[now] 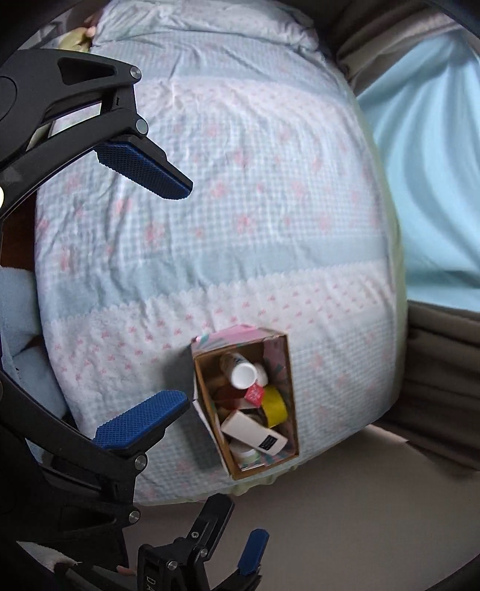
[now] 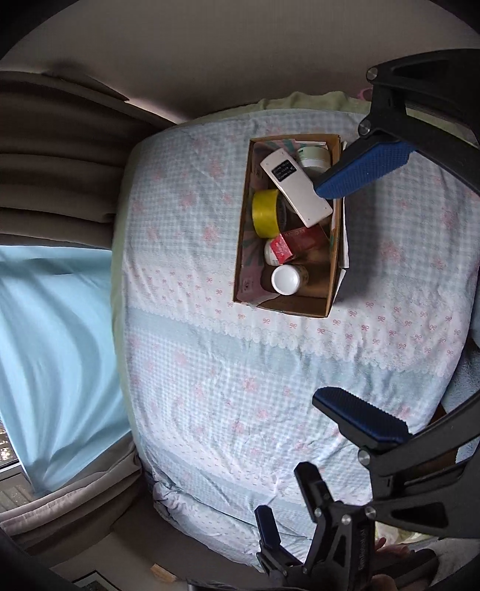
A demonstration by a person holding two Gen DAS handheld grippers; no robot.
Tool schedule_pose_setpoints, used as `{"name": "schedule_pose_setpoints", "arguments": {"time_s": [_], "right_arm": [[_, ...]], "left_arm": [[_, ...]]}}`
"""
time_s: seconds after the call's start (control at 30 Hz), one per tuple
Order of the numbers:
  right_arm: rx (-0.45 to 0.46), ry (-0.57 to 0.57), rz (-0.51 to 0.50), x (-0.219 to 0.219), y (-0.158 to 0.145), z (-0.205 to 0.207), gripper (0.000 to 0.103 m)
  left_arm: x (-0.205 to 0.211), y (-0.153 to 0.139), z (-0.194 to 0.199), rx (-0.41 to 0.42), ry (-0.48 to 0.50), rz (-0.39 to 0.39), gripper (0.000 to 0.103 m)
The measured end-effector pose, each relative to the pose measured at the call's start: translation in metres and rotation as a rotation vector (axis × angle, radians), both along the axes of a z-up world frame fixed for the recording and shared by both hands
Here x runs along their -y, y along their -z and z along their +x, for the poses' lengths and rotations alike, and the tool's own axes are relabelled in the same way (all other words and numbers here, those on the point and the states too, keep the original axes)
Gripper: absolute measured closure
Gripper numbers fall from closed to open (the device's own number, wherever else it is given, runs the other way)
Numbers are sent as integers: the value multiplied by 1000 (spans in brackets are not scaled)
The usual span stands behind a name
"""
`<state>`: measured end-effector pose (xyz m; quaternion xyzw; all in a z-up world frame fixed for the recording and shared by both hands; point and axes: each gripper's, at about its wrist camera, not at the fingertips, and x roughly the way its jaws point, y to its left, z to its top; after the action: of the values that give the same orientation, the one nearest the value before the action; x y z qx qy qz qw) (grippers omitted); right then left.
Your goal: Organize rigid objects
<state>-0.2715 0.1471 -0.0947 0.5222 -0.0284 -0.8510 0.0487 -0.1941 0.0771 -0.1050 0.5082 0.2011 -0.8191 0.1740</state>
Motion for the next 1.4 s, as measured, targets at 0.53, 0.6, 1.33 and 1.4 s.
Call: {"name": "schedule_pose_setpoints", "arguments": {"time_s": [0.53,0.6,1.33,1.4], "right_arm": [[-569,172,114,23,-164,104,1],[-564,178,122,21,-162,104,1],[-557,198,101,12,-157,103,1],[-558,197,99,13,-157,103,1]], "left_arm": [[-13,-178,131,-503,-259,-394,0],[-17,-179,135,-520,-262,-405,0],[-48,-174,129,-526,-233,-454,0],[-47,-174,130,-525,-235,-459,0]]}}
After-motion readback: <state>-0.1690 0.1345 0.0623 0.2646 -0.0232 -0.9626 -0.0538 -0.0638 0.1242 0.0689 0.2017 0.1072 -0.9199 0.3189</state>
